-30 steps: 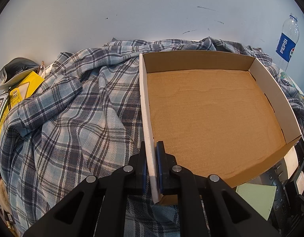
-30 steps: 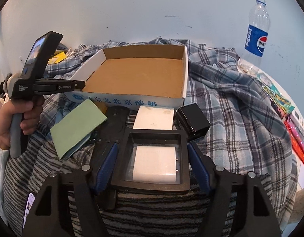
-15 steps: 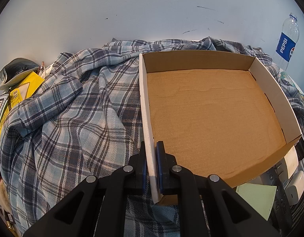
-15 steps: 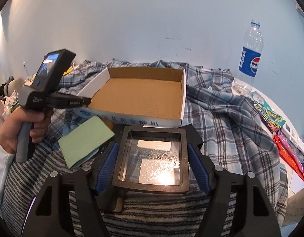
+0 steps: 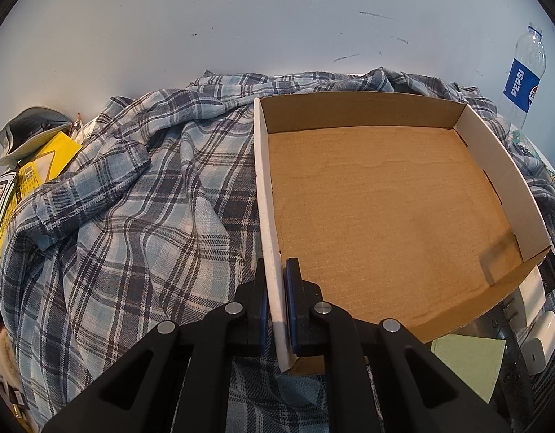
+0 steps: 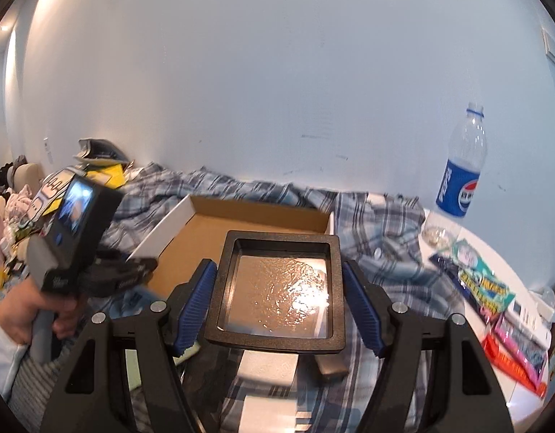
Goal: Organize rigid objects
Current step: 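Lift the black frame with the right gripper and carry it over the box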
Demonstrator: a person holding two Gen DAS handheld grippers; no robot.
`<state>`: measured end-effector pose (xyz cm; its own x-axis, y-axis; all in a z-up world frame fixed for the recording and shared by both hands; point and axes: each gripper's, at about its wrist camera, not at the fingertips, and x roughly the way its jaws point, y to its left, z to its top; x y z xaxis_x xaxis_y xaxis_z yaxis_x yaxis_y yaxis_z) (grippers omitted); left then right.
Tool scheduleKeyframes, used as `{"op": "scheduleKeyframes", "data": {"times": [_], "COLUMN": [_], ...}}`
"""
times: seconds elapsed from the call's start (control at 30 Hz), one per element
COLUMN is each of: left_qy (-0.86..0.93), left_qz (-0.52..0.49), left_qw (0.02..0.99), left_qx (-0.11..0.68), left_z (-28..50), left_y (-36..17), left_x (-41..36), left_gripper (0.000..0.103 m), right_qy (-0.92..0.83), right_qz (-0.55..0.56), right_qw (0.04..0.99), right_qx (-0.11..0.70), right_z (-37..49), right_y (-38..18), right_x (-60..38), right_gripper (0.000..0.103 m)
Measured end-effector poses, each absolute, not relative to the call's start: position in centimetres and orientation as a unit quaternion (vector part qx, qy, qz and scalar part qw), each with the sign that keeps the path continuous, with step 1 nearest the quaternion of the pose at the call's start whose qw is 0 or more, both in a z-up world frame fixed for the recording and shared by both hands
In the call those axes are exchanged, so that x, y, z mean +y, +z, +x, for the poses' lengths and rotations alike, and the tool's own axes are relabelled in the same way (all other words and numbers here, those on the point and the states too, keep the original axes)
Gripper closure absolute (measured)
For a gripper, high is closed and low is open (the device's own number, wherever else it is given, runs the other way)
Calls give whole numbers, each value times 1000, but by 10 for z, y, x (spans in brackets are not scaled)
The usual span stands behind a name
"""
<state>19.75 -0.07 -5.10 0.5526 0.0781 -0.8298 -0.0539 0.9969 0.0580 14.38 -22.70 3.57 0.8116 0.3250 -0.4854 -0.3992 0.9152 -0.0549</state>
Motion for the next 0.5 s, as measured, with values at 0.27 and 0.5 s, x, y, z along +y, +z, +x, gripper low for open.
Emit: {"op": "scheduleKeyframes", "data": {"times": [0.27,0.5], "left_qy": [40,40], "left_qz": [18,19], "left_qw": [881,881], "left_qx": [471,472], "left_z": [197,198], "left_y": [-51,-51], "left_x": [-3,-1], "left_gripper": [93,93], "right_qy": [203,187], "right_qz": [-27,-48], "right_qw": [946,932], "right_qx": [251,308], "right_z": [225,272], "right_y": [35,4], "right_x": [-216,-189], "right_gripper": [33,33]}}
